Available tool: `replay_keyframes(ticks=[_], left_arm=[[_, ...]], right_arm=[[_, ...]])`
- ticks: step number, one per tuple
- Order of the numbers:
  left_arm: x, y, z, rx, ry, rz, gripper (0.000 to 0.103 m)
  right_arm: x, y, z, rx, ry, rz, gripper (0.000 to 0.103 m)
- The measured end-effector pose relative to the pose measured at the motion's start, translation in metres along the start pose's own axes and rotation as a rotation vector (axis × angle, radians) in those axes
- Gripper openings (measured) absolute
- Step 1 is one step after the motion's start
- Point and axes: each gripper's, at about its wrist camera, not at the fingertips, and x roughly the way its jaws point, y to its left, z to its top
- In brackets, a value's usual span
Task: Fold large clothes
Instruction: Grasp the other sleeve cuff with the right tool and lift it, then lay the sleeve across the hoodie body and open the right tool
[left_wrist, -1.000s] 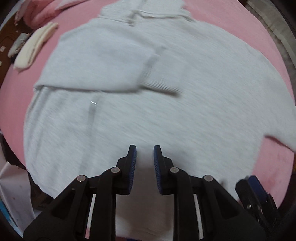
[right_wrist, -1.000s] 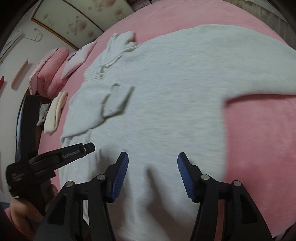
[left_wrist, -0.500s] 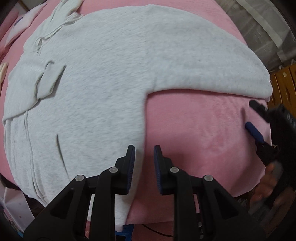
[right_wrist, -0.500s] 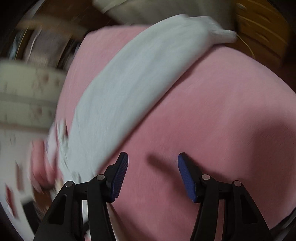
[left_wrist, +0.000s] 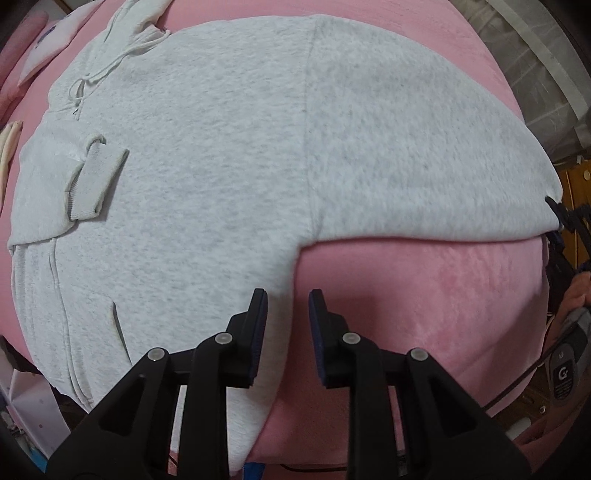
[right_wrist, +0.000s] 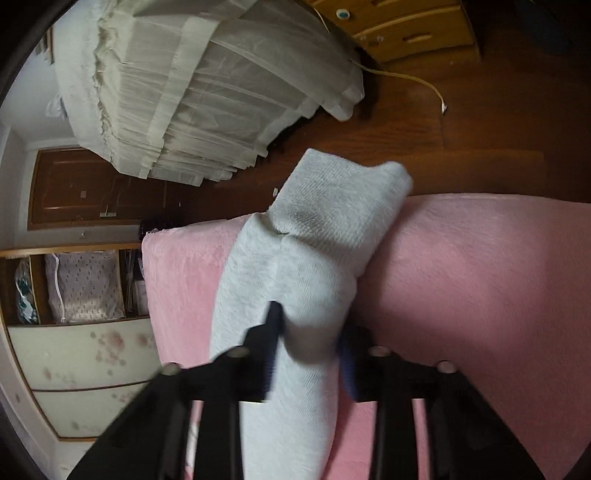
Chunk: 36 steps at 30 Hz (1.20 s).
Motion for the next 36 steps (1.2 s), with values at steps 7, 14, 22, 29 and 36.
replay_keyframes(ticks=[7, 14, 22, 29, 36], left_arm=[[-0.014, 0.037, 0.016, -0.103, -0.051, 0.003, 0.020], [-0.028, 0.149, 0.000, -0.213, -0.096, -0.021, 0.020], [-0.042, 0.267, -0.019, -0.150, -0.198, -0.017, 0.020], [-0.028, 0.390, -0.030, -0.141, -0.273, 0.015, 0.020], [0.005, 0.434, -0.042, -0.163, -0.246, 0.004, 0.020]], right_arm=[[-0.024, 0.045, -0.022, -0.230, -0.160, -0.158, 0.012], [-0.059, 0.138, -0.089, -0.423, -0.305, -0.168, 0.012], [-0.071, 0.248, -0.229, -0.759, -0.361, -0.005, 0.012], [-0.014, 0.308, -0.391, -1.191, -0.392, -0.028, 0.012], [0.093, 0.283, -0.492, -1.447, -0.161, -0.034, 0.013]])
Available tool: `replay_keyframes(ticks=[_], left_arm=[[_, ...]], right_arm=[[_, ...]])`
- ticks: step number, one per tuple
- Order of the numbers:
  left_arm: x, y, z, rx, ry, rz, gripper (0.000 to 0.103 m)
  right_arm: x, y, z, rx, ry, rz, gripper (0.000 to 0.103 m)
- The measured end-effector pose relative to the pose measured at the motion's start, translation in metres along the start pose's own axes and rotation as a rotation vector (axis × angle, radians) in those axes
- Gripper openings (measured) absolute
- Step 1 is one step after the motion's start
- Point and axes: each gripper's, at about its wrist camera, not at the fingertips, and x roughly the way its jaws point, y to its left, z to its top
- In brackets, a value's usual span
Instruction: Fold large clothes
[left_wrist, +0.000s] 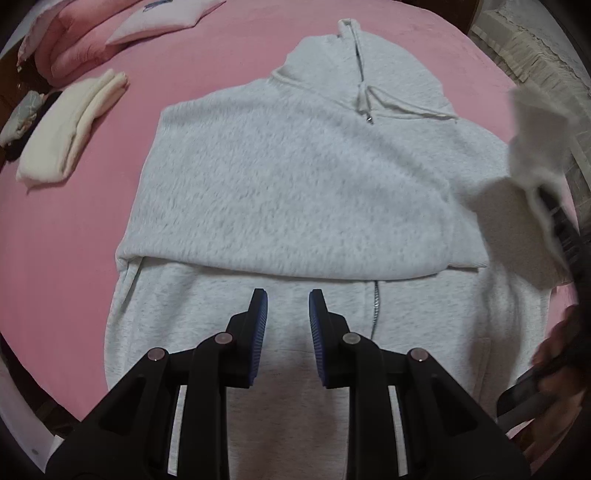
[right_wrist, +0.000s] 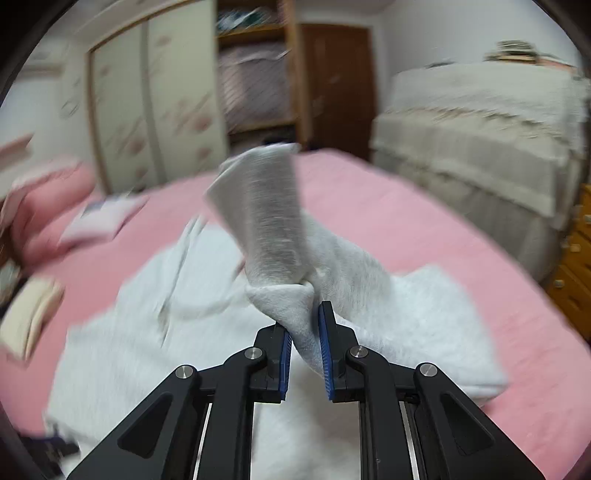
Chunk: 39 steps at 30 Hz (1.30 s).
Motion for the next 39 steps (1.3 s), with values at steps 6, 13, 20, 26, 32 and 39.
replay_keyframes(ticks=[6, 13, 20, 26, 32, 39], left_arm=[[0.014, -0.021, 0.012, 0.017, 0.008, -0.083, 0.054], [0.019, -0.067, 0.035, 0.079, -0.062, -0.369, 0.061], [0.052, -0.108, 0.053, 0.064, 0.019, -0.403, 0.068], [0.071, -0.132, 0.059, -0.071, 0.047, -0.339, 0.067], [0.057, -0.175, 0.064, 0.013, -0.105, -0.172, 0.017], [-0.003, -0.189, 0.105, -0.058, -0.303, -0.246, 0.007]], right_arm=[[0.047, 0.046, -0.029, -0.149, 0.248, -0.045, 0.019], [0.028, -0.003, -0.022, -0.014, 0.112, 0.064, 0.080], [0.015, -0.046, -0.063, 0.128, 0.240, -0.016, 0.081], [-0.013, -0.094, -0.112, 0.200, 0.322, -0.084, 0.081], [-0.009, -0.143, -0.128, 0.267, 0.361, -0.050, 0.081], [0.021, -0.175, -0.119, 0.284, 0.386, -0.013, 0.081]])
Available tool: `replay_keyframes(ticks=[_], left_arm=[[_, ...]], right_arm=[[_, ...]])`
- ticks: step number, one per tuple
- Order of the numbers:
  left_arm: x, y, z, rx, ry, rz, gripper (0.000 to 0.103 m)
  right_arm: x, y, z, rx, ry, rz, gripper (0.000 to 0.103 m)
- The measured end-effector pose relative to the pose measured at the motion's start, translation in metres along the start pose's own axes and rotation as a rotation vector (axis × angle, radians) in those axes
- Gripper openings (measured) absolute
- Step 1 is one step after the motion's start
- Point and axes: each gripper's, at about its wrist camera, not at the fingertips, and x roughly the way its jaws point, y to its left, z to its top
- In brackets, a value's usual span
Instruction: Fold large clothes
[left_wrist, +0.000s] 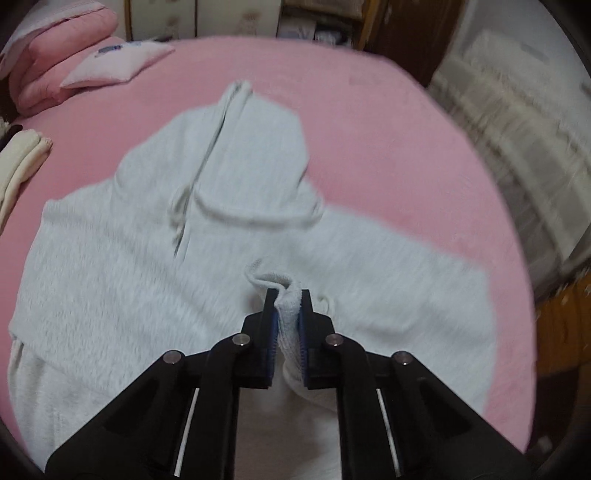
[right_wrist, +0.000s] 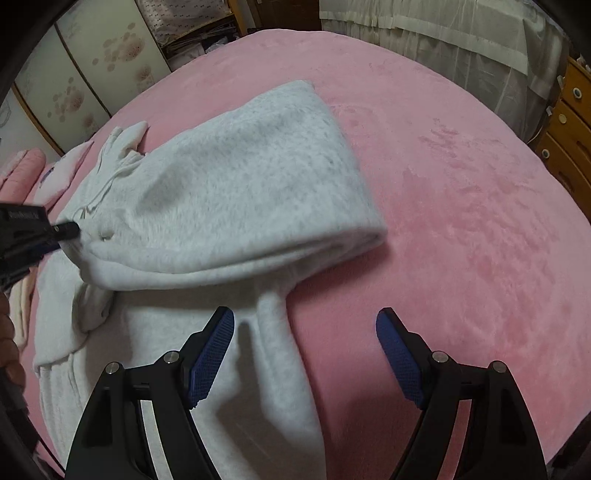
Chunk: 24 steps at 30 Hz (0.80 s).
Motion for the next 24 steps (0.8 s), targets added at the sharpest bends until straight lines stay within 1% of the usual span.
replay_keyframes(ticks=[2, 4, 7, 9, 10, 12, 14, 16, 17, 19, 20, 21, 23, 24], left_arm=[[-0.025, -0.005, 0.025, -0.012, -0.085, -0.028, 0.007], [-0.053, -0.011, 0.052, -0.009, -0.191, -0.042, 0.007], [-0.086, -0.001, 0.075, -0.015, -0.310, -0.041, 0.007], [-0.100, 0.011, 0.086, -0.021, -0.363, -0.009, 0.007], [-0.104, 0.018, 0.089, -0.027, -0.375, 0.014, 0.007], [-0.106, 0.041, 0.090, -0.055, -0.382, 0.077, 0.007], [-0.096, 0.066, 0.085, -0.092, -0.350, 0.154, 0.007], [-0.075, 0.098, 0.072, -0.138, -0.278, 0.251, 0.007], [-0.067, 0.108, 0.066, -0.150, -0.256, 0.281, 0.007], [-0.039, 0.138, 0.044, -0.175, -0.169, 0.365, 0.007], [-0.029, 0.146, 0.030, -0.181, -0.131, 0.386, 0.007], [-0.011, 0.157, 0.017, -0.191, -0.077, 0.418, 0.007], [0.018, 0.173, -0.001, -0.192, 0.033, 0.448, 0.007], [0.034, 0.180, -0.010, -0.181, 0.095, 0.450, 0.007]], right_arm=[[0.005, -0.004, 0.009, -0.019, 0.006, 0.014, 0.081], [0.004, -0.008, 0.015, -0.038, 0.006, 0.023, 0.081], [0.007, -0.008, 0.027, -0.066, -0.003, 0.038, 0.081], [0.010, -0.007, 0.032, -0.081, -0.019, 0.042, 0.081], [0.010, -0.007, 0.034, -0.091, -0.033, 0.046, 0.081], [0.014, -0.006, 0.037, -0.107, -0.033, 0.063, 0.081], [0.020, -0.004, 0.038, -0.133, -0.011, 0.084, 0.081], [0.024, 0.000, 0.038, -0.157, -0.006, 0.088, 0.081], [0.026, 0.001, 0.037, -0.177, -0.003, 0.089, 0.081], [0.027, 0.002, 0.034, -0.220, 0.002, 0.084, 0.081], [0.029, 0.003, 0.034, -0.236, 0.003, 0.081, 0.081], [0.031, 0.004, 0.032, -0.250, 0.004, 0.077, 0.080], [0.035, 0.001, 0.032, -0.274, 0.014, 0.079, 0.080], [0.036, 0.002, 0.031, -0.282, 0.022, 0.079, 0.080]])
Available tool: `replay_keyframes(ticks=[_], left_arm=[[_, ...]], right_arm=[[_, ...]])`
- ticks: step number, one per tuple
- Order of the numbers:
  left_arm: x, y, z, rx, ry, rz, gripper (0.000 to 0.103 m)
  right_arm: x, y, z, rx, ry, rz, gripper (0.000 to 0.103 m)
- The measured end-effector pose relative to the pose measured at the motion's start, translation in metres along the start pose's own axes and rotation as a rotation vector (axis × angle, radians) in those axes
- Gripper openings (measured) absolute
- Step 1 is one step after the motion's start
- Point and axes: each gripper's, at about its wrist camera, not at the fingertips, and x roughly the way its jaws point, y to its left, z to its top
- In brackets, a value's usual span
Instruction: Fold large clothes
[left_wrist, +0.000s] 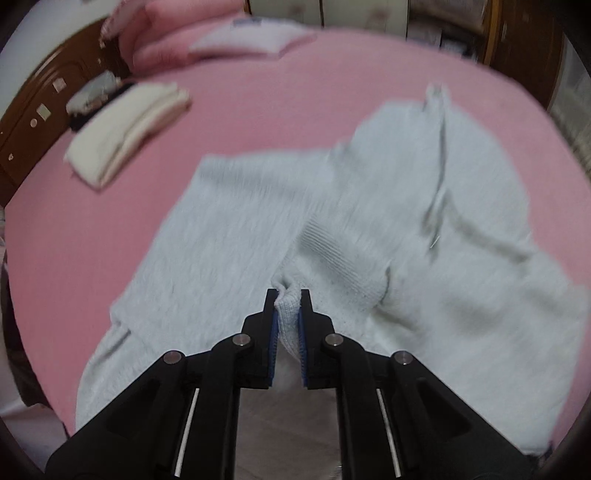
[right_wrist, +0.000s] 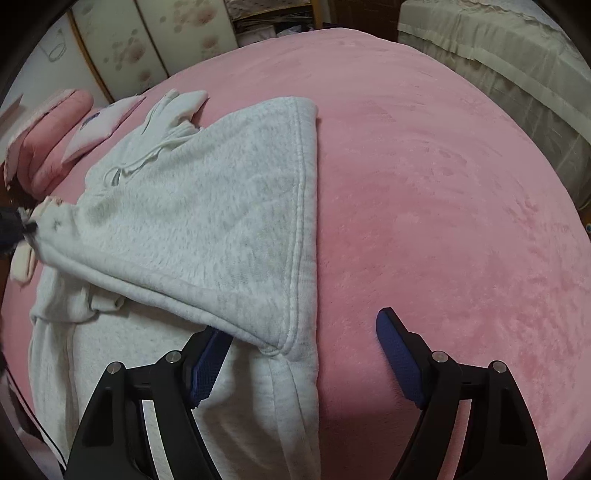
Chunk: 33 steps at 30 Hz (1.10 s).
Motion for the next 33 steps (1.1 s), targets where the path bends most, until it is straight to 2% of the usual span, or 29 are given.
replay_keyframes(ticks=[2, 4, 7, 9, 10, 11, 12, 14, 15, 17, 19, 21, 22, 23, 26, 27, 29, 30, 32, 33], left_arm=[[0.013, 0.000, -0.010, 0.030, 0.030, -0.004, 0.011], [0.009, -0.002, -0.010, 0.055, 0.004, 0.010, 0.015], [-0.016, 0.005, -0.001, 0.057, -0.001, 0.119, 0.025], [-0.049, 0.015, 0.003, 0.019, -0.060, 0.140, 0.040], [-0.067, 0.022, 0.003, -0.010, -0.085, 0.129, 0.053], [-0.086, 0.031, -0.001, -0.046, -0.111, 0.067, 0.060], [-0.096, 0.032, -0.002, -0.055, -0.117, -0.012, 0.060], [-0.108, 0.028, -0.008, -0.023, -0.073, -0.161, 0.060], [-0.109, 0.020, -0.011, 0.006, -0.049, -0.216, 0.060], [-0.107, -0.002, -0.019, 0.067, -0.033, -0.295, 0.060], [-0.097, -0.025, -0.024, 0.124, 0.005, -0.336, 0.060], [-0.079, -0.049, -0.029, 0.157, 0.082, -0.350, 0.050], [-0.071, -0.057, -0.032, 0.163, 0.113, -0.339, 0.038], [-0.063, -0.064, -0.036, 0.168, 0.145, -0.314, 0.036], [-0.034, -0.071, -0.053, 0.158, 0.235, -0.230, 0.026], [-0.025, -0.068, -0.056, 0.136, 0.250, -0.209, 0.024], [-0.020, -0.054, -0.059, 0.091, 0.233, -0.188, 0.007], [-0.019, -0.049, -0.059, 0.085, 0.223, -0.158, 0.003], [-0.018, -0.036, -0.057, 0.079, 0.198, -0.097, 0.001], [-0.016, -0.029, -0.057, 0.062, 0.200, -0.108, 0.001]], right_arm=[[-0.001, -0.002, 0.000, -0.015, 0.016, 0.004, 0.080], [-0.003, -0.001, 0.004, -0.032, 0.031, 0.011, 0.080], [-0.016, 0.011, 0.009, -0.059, 0.052, 0.017, 0.080], [-0.032, 0.011, 0.010, -0.044, 0.060, 0.024, 0.080], [-0.043, 0.013, 0.012, -0.019, 0.037, 0.031, 0.080], [-0.055, 0.014, 0.013, 0.004, 0.003, 0.047, 0.080], [-0.062, 0.018, 0.014, 0.018, -0.027, 0.065, 0.080], [-0.074, 0.030, 0.019, 0.043, -0.093, 0.143, 0.080], [-0.073, 0.036, 0.022, 0.052, -0.097, 0.185, 0.078], [-0.058, 0.054, 0.030, 0.083, -0.046, 0.297, 0.059], [-0.040, 0.069, 0.037, 0.107, 0.005, 0.370, 0.022], [-0.016, 0.084, 0.043, 0.149, 0.071, 0.451, 0.017], [-0.004, 0.090, 0.045, 0.176, 0.119, 0.479, 0.015], [0.011, 0.093, 0.045, 0.228, 0.196, 0.517, 0.013], [0.037, 0.090, 0.038, 0.323, 0.330, 0.567, 0.010], [0.042, 0.084, 0.035, 0.331, 0.345, 0.543, 0.008], [0.044, 0.064, 0.031, 0.315, 0.351, 0.436, 0.004], [0.042, 0.050, 0.029, 0.307, 0.338, 0.378, 0.001], [0.029, 0.018, 0.026, 0.308, 0.274, 0.288, 0.001], [0.022, 0.002, 0.024, 0.307, 0.250, 0.246, 0.000]])
